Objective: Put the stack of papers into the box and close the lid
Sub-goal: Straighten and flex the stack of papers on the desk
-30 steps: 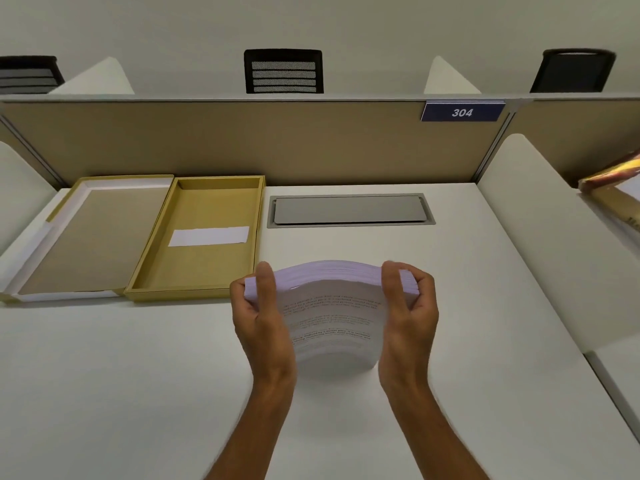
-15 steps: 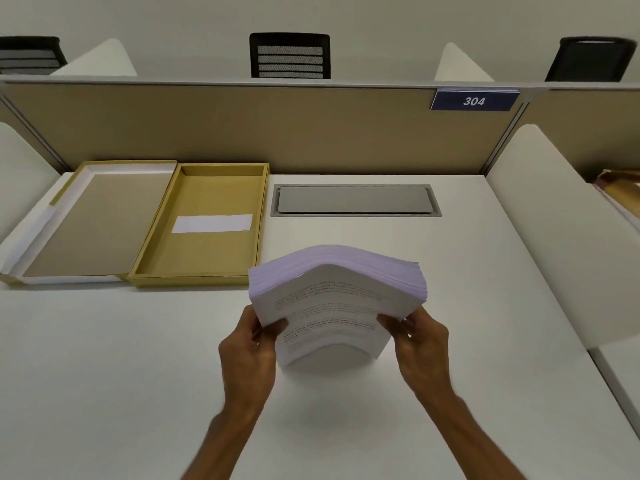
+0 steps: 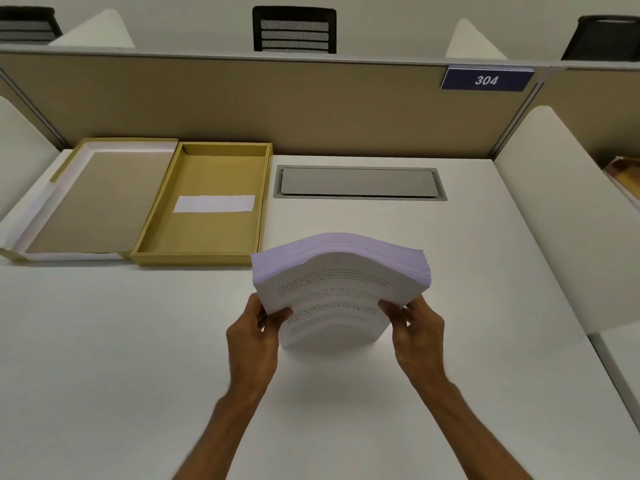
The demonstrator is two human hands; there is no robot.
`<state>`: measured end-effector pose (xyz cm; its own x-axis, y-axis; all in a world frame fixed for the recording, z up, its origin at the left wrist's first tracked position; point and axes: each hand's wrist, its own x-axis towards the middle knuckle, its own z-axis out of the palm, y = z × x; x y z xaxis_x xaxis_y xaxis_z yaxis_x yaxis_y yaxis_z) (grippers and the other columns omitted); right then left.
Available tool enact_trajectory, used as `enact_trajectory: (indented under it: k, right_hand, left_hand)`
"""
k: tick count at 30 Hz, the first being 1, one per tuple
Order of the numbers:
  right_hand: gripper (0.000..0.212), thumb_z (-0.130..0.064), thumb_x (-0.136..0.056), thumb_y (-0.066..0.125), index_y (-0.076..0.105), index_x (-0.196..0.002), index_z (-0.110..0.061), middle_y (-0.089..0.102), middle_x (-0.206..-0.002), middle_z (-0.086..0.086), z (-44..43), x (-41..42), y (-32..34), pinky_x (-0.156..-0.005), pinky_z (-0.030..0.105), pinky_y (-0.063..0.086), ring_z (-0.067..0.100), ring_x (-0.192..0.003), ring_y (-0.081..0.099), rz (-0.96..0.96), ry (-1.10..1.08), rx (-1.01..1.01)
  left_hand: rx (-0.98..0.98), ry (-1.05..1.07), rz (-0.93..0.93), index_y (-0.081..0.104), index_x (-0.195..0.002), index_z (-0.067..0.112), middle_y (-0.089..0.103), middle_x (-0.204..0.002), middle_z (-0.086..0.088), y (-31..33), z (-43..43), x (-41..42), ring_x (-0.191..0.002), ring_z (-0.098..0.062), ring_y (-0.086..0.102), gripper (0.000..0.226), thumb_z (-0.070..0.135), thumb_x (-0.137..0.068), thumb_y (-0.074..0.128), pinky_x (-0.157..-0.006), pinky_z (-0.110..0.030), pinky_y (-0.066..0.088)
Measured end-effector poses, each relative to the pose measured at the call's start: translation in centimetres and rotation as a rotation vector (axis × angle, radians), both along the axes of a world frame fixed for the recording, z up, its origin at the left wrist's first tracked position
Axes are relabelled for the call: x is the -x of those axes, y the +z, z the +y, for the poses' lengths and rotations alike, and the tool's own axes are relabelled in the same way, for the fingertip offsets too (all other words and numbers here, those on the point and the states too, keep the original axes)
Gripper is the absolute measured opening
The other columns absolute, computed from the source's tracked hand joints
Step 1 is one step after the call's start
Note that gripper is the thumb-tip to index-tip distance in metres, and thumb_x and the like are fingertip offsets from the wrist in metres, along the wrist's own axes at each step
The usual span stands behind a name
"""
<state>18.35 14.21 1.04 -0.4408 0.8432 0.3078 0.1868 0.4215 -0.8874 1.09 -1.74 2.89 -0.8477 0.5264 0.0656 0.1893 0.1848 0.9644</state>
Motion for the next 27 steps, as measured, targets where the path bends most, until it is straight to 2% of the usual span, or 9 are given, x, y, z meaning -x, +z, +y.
enact_trajectory:
  k: [3, 7, 12, 15, 17, 19, 23, 25, 27]
  right_hand:
    - [0.033, -0.016, -0.09, 0.065, 0.061, -0.121, -0.028, 0.068, -0.103, -0.036, 0.2, -0.2, -0.6, -0.079, 0.006, 0.049, -0.005, -0.092, 0.067, -0.032, 0.035, 0.04]
    - [0.042, -0.001, -0.091, 0.068, 0.064, -0.124, -0.027, 0.072, -0.113, -0.023, 0.3, -0.8, -2.0, -0.088, 0.011, 0.051, 0.004, -0.105, 0.069, -0.032, 0.096, 0.12]
    - [0.032, 0.003, -0.091, 0.064, 0.071, -0.115, -0.017, 0.076, -0.104, -0.011, 1.4, -0.2, -2.0, -0.078, 0.017, 0.055, 0.011, -0.095, 0.071, -0.027, 0.104, 0.225]
    - [0.026, -0.009, -0.092, 0.065, 0.068, -0.118, -0.015, 0.075, -0.107, -0.009, 1.9, 0.5, -1.0, -0.075, 0.017, 0.057, 0.008, -0.093, 0.07, -0.089, 0.191, 0.279]
    - [0.026, -0.016, -0.093, 0.065, 0.067, -0.119, -0.015, 0.074, -0.109, -0.008, 2.0, 1.4, -0.4, -0.072, 0.016, 0.057, 0.006, -0.092, 0.069, -0.124, 0.234, 0.28]
    - [0.026, -0.014, -0.094, 0.067, 0.068, -0.12, -0.014, 0.075, -0.11, -0.004, 2.1, 2.7, 0.1, -0.074, 0.021, 0.059, 0.01, -0.092, 0.071, -0.136, 0.254, 0.328]
    - [0.028, -0.007, -0.093, 0.068, 0.069, -0.121, -0.008, 0.077, -0.112, 0.007, 2.1, 6.8, 0.9, -0.081, 0.043, 0.062, 0.025, -0.097, 0.075, -0.108, 0.255, 0.555]
    - [0.025, -0.006, -0.092, 0.069, 0.072, -0.116, -0.008, 0.079, -0.107, 0.006, 1.9, 9.2, 1.2, -0.076, 0.045, 0.063, 0.027, -0.094, 0.076, -0.108, 0.246, 0.637]
    - [0.022, -0.006, -0.091, 0.07, 0.075, -0.112, -0.008, 0.08, -0.1, 0.005, 1.7, 11.7, 1.5, -0.069, 0.042, 0.063, 0.027, -0.09, 0.077, -0.13, 0.237, 0.674]
  left_hand:
    - [0.014, -0.014, -0.02, 0.06, -0.098, 0.058, 0.071, -0.1, 0.027, -0.9, -0.3, 0.0, -0.096, 0.005, 0.067, 0.053, 0.008, -0.087, 0.071, -0.074, -0.003, 0.048]
    - [0.046, -0.04, -0.022, 0.062, -0.096, 0.053, 0.071, -0.096, 0.03, -2.1, -0.6, 0.3, -0.093, 0.003, 0.068, 0.051, 0.003, -0.088, 0.069, -0.074, -0.004, 0.049]
    - [0.048, -0.024, -0.047, 0.07, -0.096, 0.036, 0.075, -0.092, 0.023, -2.2, 0.0, 1.5, -0.089, 0.0, 0.07, 0.039, -0.002, -0.084, 0.07, -0.073, -0.006, 0.05]
    - [0.108, -0.055, -0.007, 0.072, -0.101, 0.023, 0.073, -0.085, 0.025, -1.6, -0.1, 3.4, -0.083, 0.009, 0.069, 0.027, 0.002, -0.083, 0.072, -0.067, -0.002, 0.049]
    - [0.145, -0.092, -0.008, 0.071, -0.103, 0.017, 0.071, -0.09, 0.023, -0.9, -0.4, 5.0, -0.08, 0.012, 0.069, 0.024, 0.005, -0.084, 0.074, -0.065, -0.002, 0.049]
    - [0.16, -0.099, -0.079, 0.07, -0.106, 0.02, 0.073, -0.094, 0.015, -0.2, -0.7, 6.6, -0.081, 0.006, 0.071, 0.025, 0.009, -0.085, 0.074, -0.064, -0.007, 0.053]
    - [0.142, -0.049, -0.292, 0.07, -0.11, 0.018, 0.077, -0.099, 0.005, 0.8, -1.4, 10.2, -0.084, -0.012, 0.076, 0.024, 0.012, -0.087, 0.072, -0.072, -0.028, 0.062]
    - [0.16, -0.032, -0.379, 0.071, -0.107, 0.016, 0.078, -0.097, 0.002, 1.2, -1.7, 12.3, -0.082, -0.015, 0.077, 0.019, 0.013, -0.088, 0.072, -0.073, -0.032, 0.062]
    - [0.185, -0.027, -0.435, 0.073, -0.103, 0.016, 0.079, -0.094, 0.001, 1.6, -2.0, 14.8, -0.08, -0.017, 0.077, 0.016, 0.012, -0.087, 0.072, -0.075, -0.035, 0.061]
